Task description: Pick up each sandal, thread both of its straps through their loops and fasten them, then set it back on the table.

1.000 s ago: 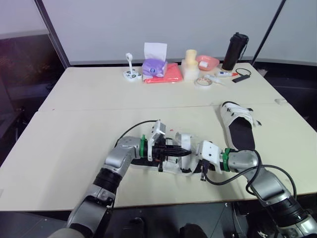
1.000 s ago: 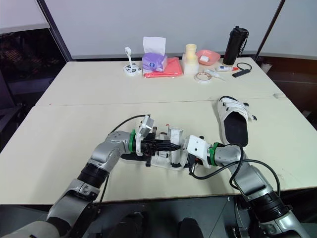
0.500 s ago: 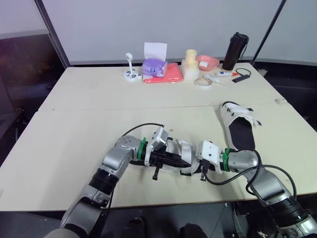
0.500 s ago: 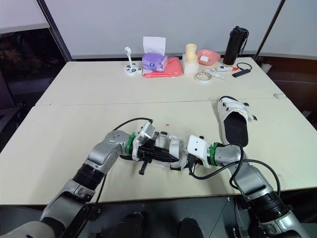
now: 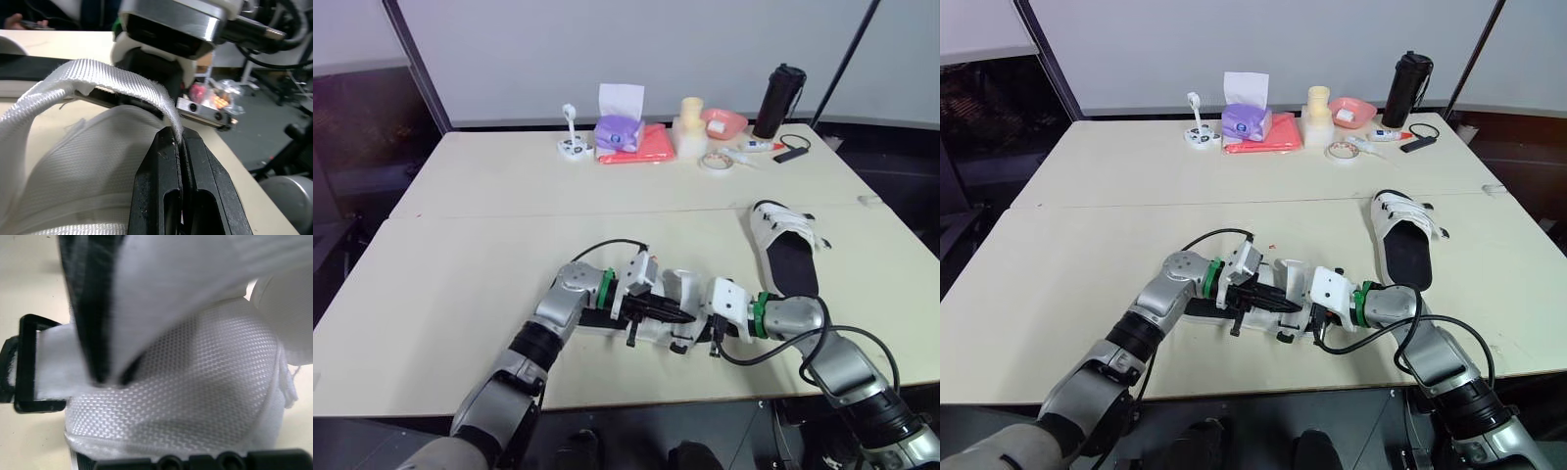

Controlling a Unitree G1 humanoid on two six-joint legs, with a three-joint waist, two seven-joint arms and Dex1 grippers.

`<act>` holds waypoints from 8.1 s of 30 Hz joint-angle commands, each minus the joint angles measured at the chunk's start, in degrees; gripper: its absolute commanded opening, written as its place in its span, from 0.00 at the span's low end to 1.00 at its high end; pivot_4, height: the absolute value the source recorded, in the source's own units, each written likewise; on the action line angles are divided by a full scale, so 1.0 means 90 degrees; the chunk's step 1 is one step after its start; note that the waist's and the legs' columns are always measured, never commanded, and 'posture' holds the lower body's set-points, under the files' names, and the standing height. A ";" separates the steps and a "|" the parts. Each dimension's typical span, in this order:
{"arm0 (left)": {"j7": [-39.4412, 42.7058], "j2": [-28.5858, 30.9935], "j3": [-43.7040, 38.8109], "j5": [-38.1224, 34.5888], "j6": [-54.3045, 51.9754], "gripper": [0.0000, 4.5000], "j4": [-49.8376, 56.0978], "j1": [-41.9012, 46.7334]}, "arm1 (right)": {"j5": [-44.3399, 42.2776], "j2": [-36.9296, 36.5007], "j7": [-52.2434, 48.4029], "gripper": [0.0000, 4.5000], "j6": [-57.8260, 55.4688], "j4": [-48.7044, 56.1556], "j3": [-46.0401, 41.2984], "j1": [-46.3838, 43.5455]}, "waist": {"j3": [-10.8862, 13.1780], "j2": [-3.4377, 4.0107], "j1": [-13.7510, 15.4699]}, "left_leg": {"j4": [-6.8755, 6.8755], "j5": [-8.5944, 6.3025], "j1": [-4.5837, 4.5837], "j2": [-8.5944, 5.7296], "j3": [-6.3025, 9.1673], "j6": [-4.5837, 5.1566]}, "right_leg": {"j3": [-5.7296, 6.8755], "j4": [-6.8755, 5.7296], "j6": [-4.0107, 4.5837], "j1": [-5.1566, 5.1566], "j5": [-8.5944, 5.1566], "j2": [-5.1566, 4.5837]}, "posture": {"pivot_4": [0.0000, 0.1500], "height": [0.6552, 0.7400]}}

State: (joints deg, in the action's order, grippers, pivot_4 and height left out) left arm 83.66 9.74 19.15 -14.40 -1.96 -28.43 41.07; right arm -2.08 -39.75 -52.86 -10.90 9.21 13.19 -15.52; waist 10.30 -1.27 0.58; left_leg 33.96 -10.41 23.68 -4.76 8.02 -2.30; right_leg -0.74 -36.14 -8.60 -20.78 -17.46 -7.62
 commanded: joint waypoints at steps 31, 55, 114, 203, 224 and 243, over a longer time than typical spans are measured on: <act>-0.0879 0.1105 -0.0576 -0.0545 -0.0890 0.99 0.2341 -0.0662 | 0.0210 0.0040 -0.0004 0.00 0.0003 -0.0376 0.0154 -0.0066 | -0.0002 0.0005 -0.0036 | 0.0012 0.0002 0.0030 0.0010 0.0003 0.0002 | -0.0002 -0.0008 0.0003 -0.0034 0.0014 0.0009 | 1.00 1.00; -0.1096 0.1838 0.0179 -0.0695 -0.1971 0.99 0.3884 -0.2546 | 0.0176 0.0048 -0.0169 0.00 0.0022 -0.0352 0.0268 -0.0076 | 0.0002 0.0013 -0.0123 | 0.0001 0.0001 0.0041 0.0017 -0.0004 0.0001 | -0.0011 -0.0008 0.0011 -0.0056 0.0014 0.0009 | 1.00 1.00; -0.0826 0.1087 0.0130 -0.0977 -0.1165 0.01 0.3673 -0.1377 | 0.0248 -0.0101 -0.0440 0.00 -0.0178 0.0097 0.0222 0.0199 | -0.0007 0.0032 0.0001 | 0.0008 0.0001 0.0044 0.0037 -0.0008 0.0000 | -0.0010 -0.0008 0.0022 -0.0058 0.0021 0.0031 | 1.00 1.00; 0.0337 -0.1088 -0.0901 0.0848 -0.1088 0.82 -0.4014 0.3242 | 0.0364 -0.0719 -0.0053 0.00 -0.0764 0.2044 -0.0036 0.1429 | -0.0015 0.0018 -0.0003 | 0.0030 0.0003 0.0064 0.0014 -0.0007 -0.0003 | 0.0011 -0.0019 -0.0009 -0.0052 0.0035 0.0050 | 1.00 1.00; -0.0465 -0.1017 -0.1544 0.0716 -0.1009 0.01 -0.3824 0.2970 | 0.0021 -0.0905 0.0015 0.00 -0.0974 0.2424 -0.0728 0.1546 | -0.0014 0.0016 -0.0010 | 0.0061 0.0003 0.0071 0.0013 -0.0005 -0.0003 | 0.0010 -0.0043 -0.0013 -0.0054 0.0038 0.0049 | 1.00 1.00; -0.1065 -0.0414 -0.1401 -0.0126 -0.2894 0.01 0.0287 0.0816 | 0.0378 -0.0678 0.0115 0.00 -0.0313 0.1135 -0.0366 0.1399 | -0.0013 0.0022 -0.0178 | 0.0117 0.0002 0.0073 0.0026 -0.0005 -0.0004 | -0.0002 -0.0113 -0.0011 -0.0066 0.0038 0.0056 | 1.00 1.00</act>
State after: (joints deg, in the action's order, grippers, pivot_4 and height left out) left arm 73.29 5.71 5.44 -14.33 -26.83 -29.75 49.12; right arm 0.30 -46.62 -51.86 -13.99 20.90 7.17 -4.09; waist 10.18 -1.07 -1.03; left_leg 35.01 -10.39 24.31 -4.49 7.97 -2.34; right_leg -0.78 -37.16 -8.68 -21.37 -17.11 -7.10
